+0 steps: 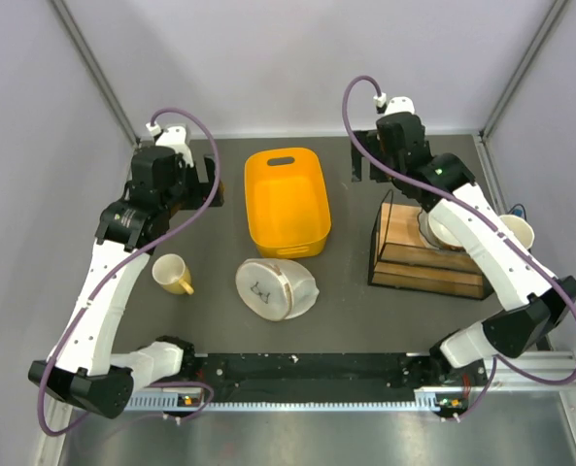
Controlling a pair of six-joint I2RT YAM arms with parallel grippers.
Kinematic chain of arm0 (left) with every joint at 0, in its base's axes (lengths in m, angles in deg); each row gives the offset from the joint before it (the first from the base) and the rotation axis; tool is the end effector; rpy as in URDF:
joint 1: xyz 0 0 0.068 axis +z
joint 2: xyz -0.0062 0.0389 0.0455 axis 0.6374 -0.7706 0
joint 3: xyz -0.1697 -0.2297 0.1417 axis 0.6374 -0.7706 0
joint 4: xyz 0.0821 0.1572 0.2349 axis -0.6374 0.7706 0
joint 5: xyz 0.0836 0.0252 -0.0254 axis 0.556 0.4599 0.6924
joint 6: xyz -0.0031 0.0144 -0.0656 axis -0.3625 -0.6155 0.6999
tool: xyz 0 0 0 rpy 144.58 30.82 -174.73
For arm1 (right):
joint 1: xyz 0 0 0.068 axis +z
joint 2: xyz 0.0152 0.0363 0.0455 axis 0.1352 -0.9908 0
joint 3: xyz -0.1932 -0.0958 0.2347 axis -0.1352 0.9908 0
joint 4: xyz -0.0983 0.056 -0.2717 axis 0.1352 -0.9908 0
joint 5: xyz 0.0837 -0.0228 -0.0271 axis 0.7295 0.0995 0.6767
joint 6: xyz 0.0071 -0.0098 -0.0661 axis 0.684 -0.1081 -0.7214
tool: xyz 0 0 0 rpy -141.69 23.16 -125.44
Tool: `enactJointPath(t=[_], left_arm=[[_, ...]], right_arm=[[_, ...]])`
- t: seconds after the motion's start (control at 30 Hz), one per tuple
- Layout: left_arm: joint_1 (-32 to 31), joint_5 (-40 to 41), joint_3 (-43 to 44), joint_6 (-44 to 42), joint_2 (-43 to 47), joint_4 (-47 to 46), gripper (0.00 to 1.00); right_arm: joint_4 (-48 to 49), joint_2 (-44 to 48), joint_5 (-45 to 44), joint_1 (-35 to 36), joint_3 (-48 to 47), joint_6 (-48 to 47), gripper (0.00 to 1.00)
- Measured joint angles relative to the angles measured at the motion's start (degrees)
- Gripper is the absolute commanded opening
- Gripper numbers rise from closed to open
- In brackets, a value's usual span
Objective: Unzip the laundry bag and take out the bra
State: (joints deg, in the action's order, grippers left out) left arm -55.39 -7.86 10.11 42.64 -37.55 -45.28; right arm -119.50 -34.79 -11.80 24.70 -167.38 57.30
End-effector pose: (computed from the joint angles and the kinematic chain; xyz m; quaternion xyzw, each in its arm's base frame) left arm 0.2441 -0.0630 0.4674 -0.0046 0.8579 -0.0808 0.5075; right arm 0.3055 0.1692 0.4711 -0.0447 0.8700 0.0169 0.4907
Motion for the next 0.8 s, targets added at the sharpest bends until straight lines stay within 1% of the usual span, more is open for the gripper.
enactJointPath(t=[0.13, 0.33, 0.4, 0.5, 0.6, 0.63, 0.67, 0.73, 0.8], left_arm=[[0.00, -0.74, 0.00, 0.00, 0.00, 0.50, 0.99], [0.00, -2.64, 0.00, 0.26, -0.15, 1.44, 0.99], [0.00, -2.73, 0.00, 0.72, -0.50, 1.84, 0.99], [0.07, -2.47, 0.00, 1.44, -1.55, 3.21, 0.99], [0.42, -2.91, -0.04, 2.43, -2.60, 4.87, 0.99], [0.61, -3.80, -0.11, 2.51, -2.80, 5.29, 0.99], [0.79, -4.55, -0.17, 2.67, -2.82, 5.79, 0.99], [1.05, -6.05, -0.22, 2.89, -2.82, 6.73, 0.98], [1.11, -7.87, -0.24, 3.41, -2.82, 7.63, 0.97]], right_arm=[[2.80, 1.03, 0.98, 0.00, 2.01, -0.81, 0.99], [5.14, 2.01, 6.25, 0.68, 1.84, -4.02, 0.99], [5.14, 1.90, 5.40, 2.71, 0.68, -5.77, 0.99], [5.29, 1.07, 3.26, 8.39, -2.80, -8.24, 0.99], [7.67, 0.17, 4.28, 14.19, -4.92, -9.09, 0.99], [8.92, 0.24, 6.23, 15.32, -4.31, -9.05, 0.99], [11.69, 0.90, 8.76, 15.96, -2.16, -8.57, 0.96], [16.06, 3.21, 14.14, 16.17, 4.61, -6.84, 0.93], [17.94, 5.05, 18.95, 16.35, 11.17, -4.17, 0.91]])
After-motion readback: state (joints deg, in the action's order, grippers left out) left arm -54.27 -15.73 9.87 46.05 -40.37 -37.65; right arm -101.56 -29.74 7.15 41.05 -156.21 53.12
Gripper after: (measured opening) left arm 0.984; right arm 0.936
